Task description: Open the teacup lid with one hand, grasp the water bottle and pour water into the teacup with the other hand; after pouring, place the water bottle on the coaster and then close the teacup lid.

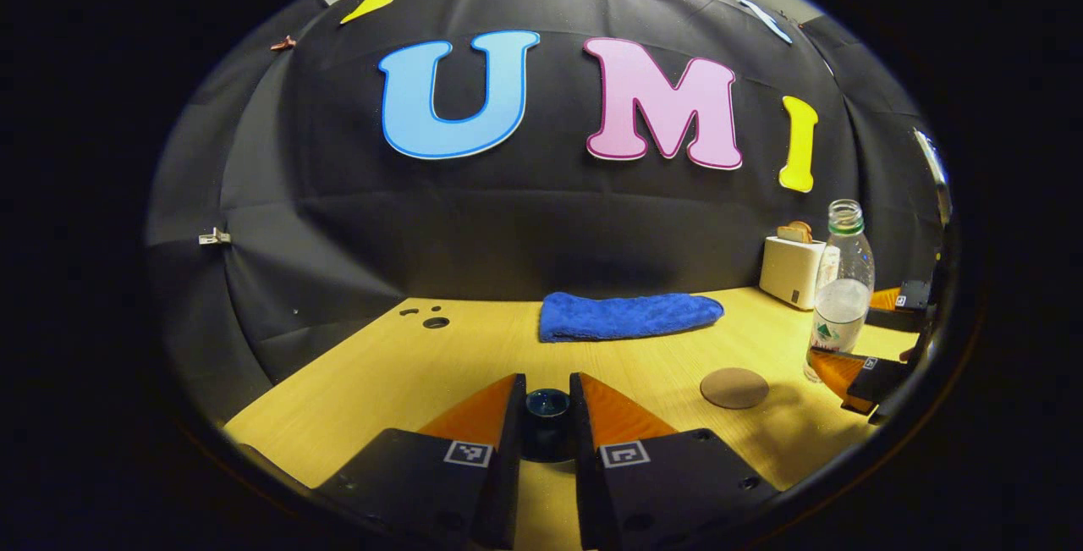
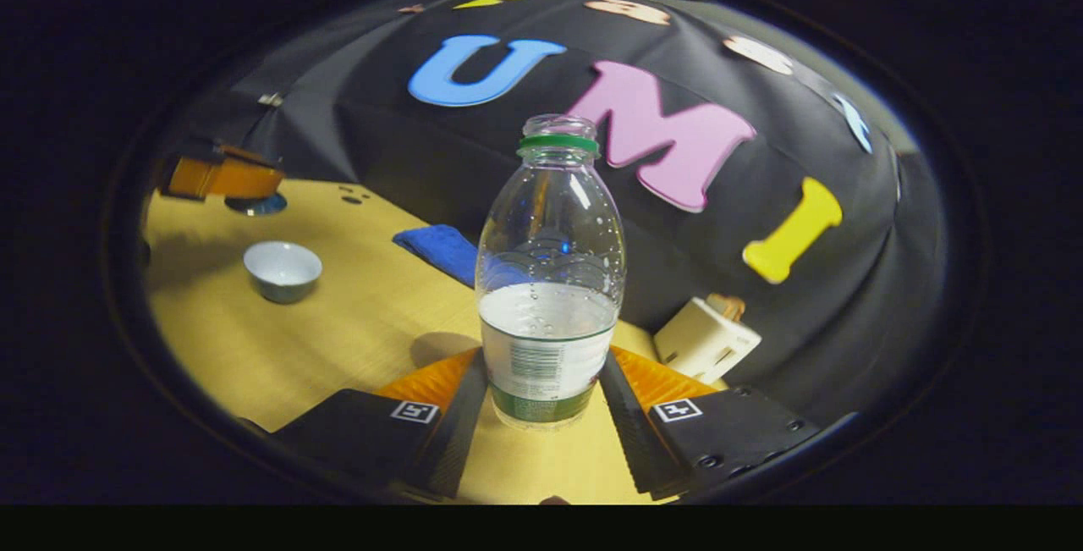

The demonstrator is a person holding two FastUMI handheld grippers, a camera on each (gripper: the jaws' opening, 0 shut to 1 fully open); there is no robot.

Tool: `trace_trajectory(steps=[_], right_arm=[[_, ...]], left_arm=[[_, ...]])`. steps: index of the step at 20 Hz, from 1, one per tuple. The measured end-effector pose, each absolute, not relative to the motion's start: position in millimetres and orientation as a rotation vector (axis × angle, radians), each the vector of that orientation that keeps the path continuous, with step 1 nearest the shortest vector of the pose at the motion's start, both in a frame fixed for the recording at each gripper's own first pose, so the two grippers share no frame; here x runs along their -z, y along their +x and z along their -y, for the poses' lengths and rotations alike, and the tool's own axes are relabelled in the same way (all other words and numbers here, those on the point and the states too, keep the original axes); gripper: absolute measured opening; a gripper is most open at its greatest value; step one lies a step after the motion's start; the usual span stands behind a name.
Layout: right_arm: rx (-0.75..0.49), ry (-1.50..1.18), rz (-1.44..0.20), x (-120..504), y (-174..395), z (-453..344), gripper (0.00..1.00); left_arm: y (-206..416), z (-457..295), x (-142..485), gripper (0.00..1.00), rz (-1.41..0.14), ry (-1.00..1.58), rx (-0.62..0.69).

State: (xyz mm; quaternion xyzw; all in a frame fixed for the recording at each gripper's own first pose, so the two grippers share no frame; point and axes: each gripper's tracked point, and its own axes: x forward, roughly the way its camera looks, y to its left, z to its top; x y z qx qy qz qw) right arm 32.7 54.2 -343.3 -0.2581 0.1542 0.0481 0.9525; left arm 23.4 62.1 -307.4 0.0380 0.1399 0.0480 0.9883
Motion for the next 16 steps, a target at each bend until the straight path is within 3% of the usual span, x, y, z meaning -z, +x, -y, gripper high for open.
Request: trace_trajectory(steps=[3, 4, 16], right_arm=[[-0.160, -0.693, -0.292, 337.4, 43.3, -67.0, 0.75], [-0.180, -0.744, -0.280, 336.6, 48.6, -72.6, 0.75], [-0.376, -1.121, -0.208, 341.0, 66.8, -122.5, 0.75]], left_arm=[[18.5, -77.6, 302.2, 0.28, -0.273, 0.077, -0.117], [17.0, -83.0, 300.8, 0.31, -0.271, 0.079, -0.125], [-6.8, -118.5, 309.9, 0.32, -0.287, 0.034, -0.192]])
